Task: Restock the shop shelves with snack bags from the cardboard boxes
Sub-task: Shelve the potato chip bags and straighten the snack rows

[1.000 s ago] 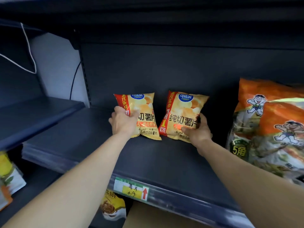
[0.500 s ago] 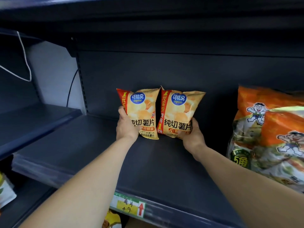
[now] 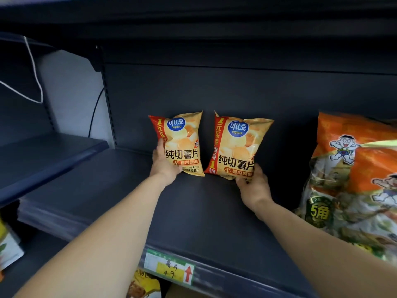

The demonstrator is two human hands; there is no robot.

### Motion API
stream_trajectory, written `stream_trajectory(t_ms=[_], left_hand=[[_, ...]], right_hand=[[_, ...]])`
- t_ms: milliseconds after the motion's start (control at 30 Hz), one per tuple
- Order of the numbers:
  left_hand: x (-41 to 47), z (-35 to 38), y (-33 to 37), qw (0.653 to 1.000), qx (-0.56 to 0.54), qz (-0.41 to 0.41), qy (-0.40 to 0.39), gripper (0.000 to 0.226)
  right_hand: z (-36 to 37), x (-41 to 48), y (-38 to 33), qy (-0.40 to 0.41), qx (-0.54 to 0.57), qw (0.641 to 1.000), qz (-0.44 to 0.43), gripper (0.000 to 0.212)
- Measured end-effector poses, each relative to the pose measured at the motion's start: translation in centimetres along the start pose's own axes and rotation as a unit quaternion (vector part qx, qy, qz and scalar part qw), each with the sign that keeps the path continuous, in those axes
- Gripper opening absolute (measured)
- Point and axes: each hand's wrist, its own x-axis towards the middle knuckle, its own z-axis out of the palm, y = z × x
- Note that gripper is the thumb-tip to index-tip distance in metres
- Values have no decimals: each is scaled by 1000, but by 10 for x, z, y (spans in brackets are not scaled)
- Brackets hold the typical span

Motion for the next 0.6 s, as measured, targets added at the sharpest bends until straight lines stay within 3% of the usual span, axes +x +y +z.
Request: stream_trajectory(t_ms=[133,267,433,600], left_hand=[[-9,-4,4,997,10,-58,39,79],[-8,-5,4,998,16,-57,-11,64],[-24,-9,5,999,30,-32,15,43],[-69,-29,15,997,37,47,-42,33]], right_hand=[[3,-9,-8,54,-12,998,14,70],[6,-21,-17,108,-5,994,-4,64],[5,-41,-24,91,1,994,-53,49],[2,-79,-33,39,-4,994,-100,35]])
